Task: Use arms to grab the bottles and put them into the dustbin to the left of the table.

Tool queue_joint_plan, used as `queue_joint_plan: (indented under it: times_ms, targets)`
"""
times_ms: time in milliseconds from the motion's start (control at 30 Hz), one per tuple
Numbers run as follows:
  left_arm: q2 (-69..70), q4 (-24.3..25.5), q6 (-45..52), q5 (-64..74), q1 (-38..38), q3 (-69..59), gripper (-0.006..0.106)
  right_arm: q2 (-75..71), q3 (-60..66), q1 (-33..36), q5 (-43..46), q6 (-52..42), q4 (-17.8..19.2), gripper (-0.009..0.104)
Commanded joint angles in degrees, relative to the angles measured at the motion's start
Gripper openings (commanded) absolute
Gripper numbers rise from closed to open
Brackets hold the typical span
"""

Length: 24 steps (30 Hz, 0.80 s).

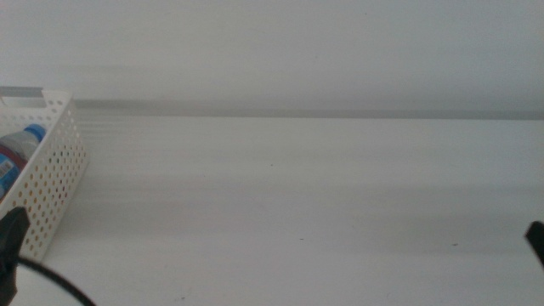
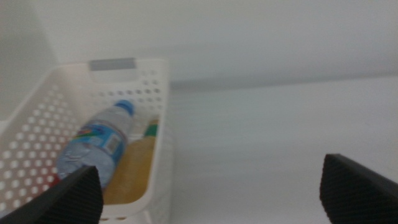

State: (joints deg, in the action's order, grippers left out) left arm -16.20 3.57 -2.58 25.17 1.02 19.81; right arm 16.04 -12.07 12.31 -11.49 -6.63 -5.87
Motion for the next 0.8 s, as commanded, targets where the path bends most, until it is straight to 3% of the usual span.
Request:
queue_joint_plan:
  times_ms: [0,100,200,267,767]
  targets:
    - [4.0,-0.8,-0.1,-4.4,-2.1,-3.6,0.094,-2.6,2.2,-6.0,1.9,-0.4,-0.3,0.091]
    - [8.8,-3.1,-0.1,-6.6,-3.9,-8.0,0.094,-7.3,5.4,-10.5,1.9,-0.4,-0.1,0.091]
    - [12.8,-5.6,-0.1,-7.9,-4.6,-11.7,0.094,-13.0,8.6,-11.7,1.9,-0.4,2.7,0.091]
    - [15.1,-5.7,-0.1,-8.0,-4.6,-13.7,0.094,-17.3,10.4,-11.7,1.8,-0.4,4.2,0.091]
    - [18.4,-5.2,-0.1,-15.4,-4.4,-21.9,0.094,-18.1,14.3,-11.7,0.6,-0.4,5.1,0.091]
